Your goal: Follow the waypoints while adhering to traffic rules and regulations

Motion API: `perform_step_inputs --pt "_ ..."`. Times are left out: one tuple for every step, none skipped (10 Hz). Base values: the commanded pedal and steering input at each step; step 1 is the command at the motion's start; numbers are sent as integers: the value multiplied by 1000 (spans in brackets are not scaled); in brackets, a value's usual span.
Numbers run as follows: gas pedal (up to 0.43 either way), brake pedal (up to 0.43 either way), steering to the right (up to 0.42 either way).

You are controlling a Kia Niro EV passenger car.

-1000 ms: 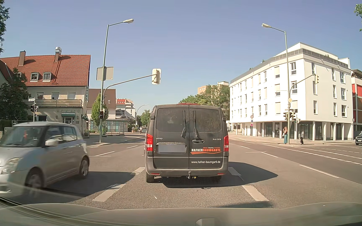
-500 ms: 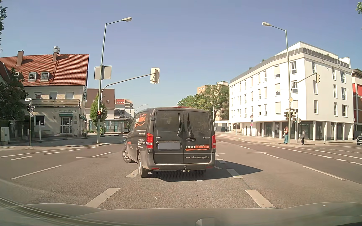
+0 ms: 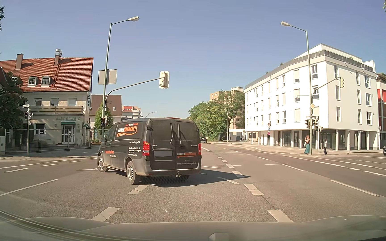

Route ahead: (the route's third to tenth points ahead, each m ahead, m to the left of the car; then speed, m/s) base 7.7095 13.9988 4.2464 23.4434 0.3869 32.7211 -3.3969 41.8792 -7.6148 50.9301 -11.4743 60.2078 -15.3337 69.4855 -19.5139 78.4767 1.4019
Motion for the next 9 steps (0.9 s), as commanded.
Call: perform_step_inputs --pt "67 0 -31" --pt "67 0 -38" --pt "67 0 -48" --pt "79 0 -63" --pt "79 0 -70" --pt "79 0 -71" --pt "79 0 -71" --pt "79 0 -71" --pt "79 0 -74"
